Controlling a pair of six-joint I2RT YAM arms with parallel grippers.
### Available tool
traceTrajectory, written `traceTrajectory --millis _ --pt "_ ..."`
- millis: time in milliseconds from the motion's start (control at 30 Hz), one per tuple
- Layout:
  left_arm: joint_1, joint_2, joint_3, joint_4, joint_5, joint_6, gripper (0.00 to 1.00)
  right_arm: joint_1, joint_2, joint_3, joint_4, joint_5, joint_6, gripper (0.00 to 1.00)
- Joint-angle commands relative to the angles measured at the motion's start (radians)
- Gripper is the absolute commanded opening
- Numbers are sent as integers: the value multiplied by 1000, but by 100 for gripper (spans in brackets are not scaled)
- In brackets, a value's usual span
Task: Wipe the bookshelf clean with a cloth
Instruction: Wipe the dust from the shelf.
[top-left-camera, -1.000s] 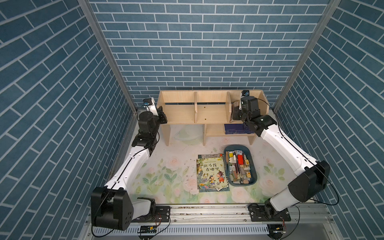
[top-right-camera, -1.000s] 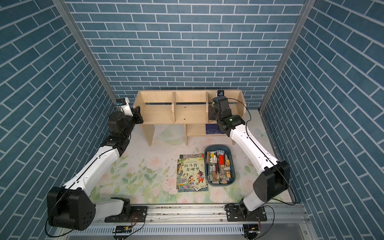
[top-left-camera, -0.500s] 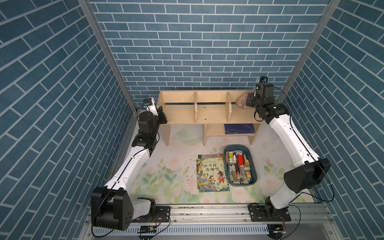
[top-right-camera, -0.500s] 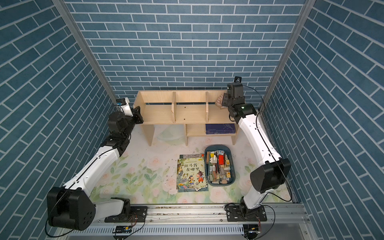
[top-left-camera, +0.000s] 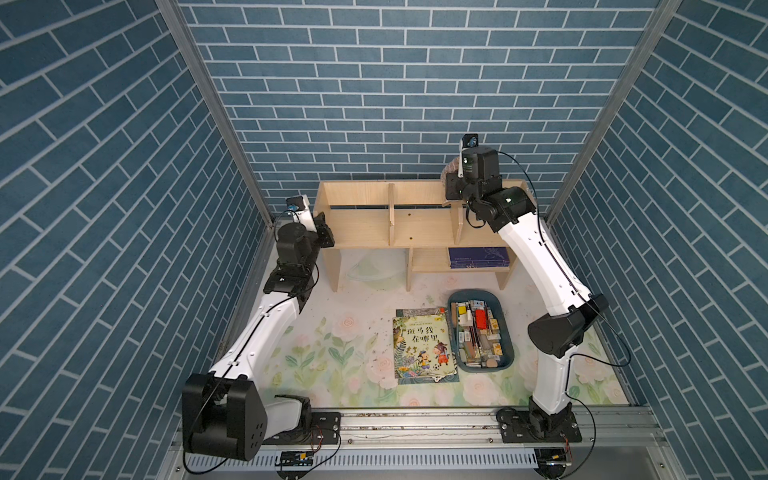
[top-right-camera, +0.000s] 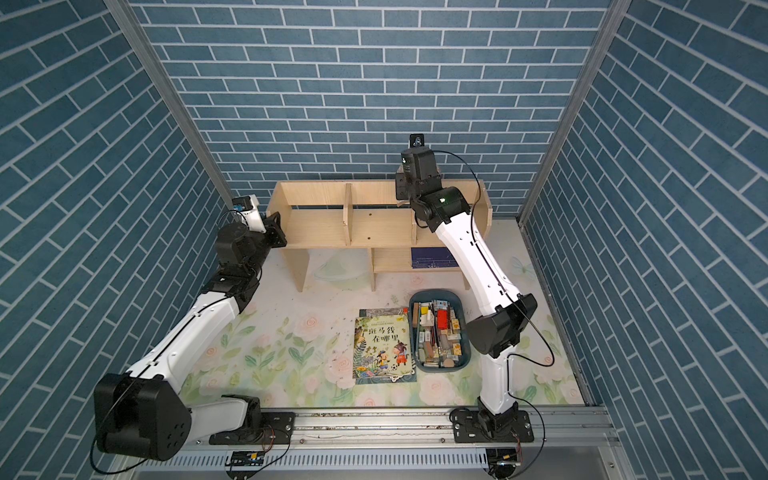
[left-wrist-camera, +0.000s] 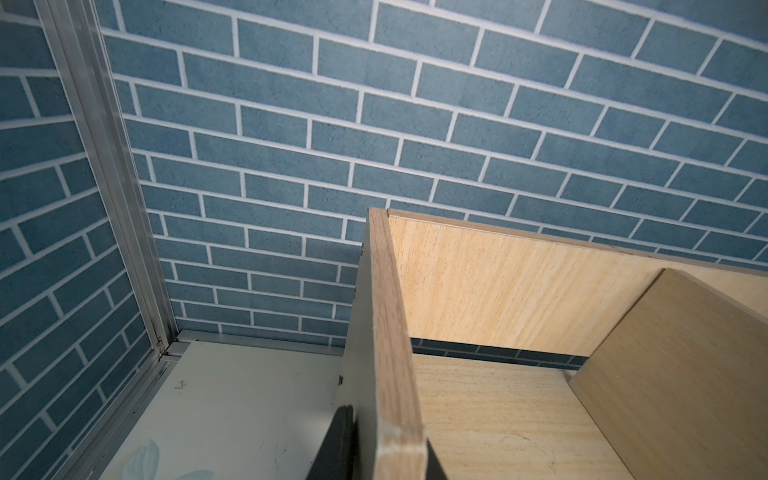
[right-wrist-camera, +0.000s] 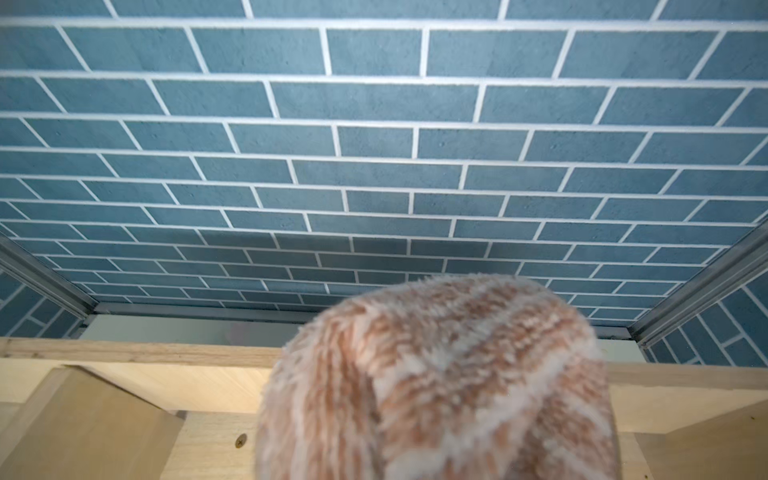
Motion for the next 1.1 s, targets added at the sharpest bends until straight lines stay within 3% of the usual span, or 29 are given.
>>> traceTrajectory --millis 0,133,400,600,767,933,1067 --pt "-51 9 -37 -77 168 -93 0 -47 30 51 -55 16 -25 0" --pt "-51 7 -41 -75 167 -92 0 -142 14 31 -85 19 22 0" --pt "-51 7 -45 -72 166 -95 0 -277 -191 -237 -16 70 44 0" --pt "-51 5 -47 -72 162 -95 0 -352 -241 -313 -21 83 41 0" --pt "-51 4 -48 -69 161 -96 0 -326 -219 -289 9 -62 47 0" --pt "-51 1 -48 -69 161 -98 0 -195 -191 -264 14 -18 41 0" --pt "-51 0 -50 -69 161 -98 0 -141 -220 -387 40 26 82 0"
